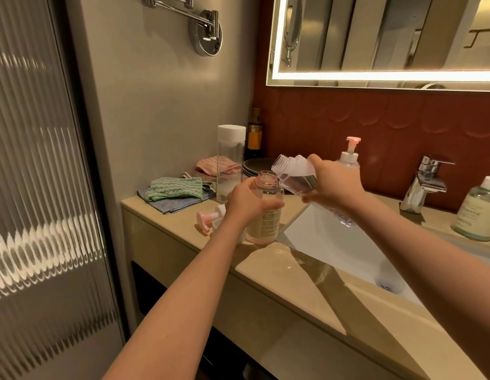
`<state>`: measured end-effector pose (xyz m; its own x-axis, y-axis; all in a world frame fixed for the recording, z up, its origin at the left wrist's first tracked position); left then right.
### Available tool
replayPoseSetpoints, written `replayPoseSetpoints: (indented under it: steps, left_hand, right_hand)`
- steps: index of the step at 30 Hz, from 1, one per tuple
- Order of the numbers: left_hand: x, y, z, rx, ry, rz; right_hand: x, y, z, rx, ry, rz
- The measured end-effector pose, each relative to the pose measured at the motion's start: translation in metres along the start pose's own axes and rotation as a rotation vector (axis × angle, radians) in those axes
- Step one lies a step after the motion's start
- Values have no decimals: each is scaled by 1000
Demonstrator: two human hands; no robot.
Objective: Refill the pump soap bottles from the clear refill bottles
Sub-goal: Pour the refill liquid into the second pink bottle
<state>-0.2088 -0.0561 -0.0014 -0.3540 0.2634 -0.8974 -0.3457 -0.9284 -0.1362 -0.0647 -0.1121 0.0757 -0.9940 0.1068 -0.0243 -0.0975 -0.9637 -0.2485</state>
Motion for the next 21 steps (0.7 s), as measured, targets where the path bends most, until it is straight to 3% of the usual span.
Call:
replayPoseSetpoints:
  steps: [21]
  left_hand:
    - [-2,3,0,1,-15,13]
  right_hand:
    - [9,2,6,16,145,-24]
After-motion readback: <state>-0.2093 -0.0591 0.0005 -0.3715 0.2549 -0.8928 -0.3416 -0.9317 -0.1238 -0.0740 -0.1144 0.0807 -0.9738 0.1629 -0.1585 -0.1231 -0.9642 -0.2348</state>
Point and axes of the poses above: each hand's wrist, its own y-axis away from the middle knuckle, its own z-axis out of the back of the hand, x = y × z, the point moved 10 cm from there along -y, towards the middle knuckle, and after that the axes turned 13 degrees about x, right-handed, at the moved point
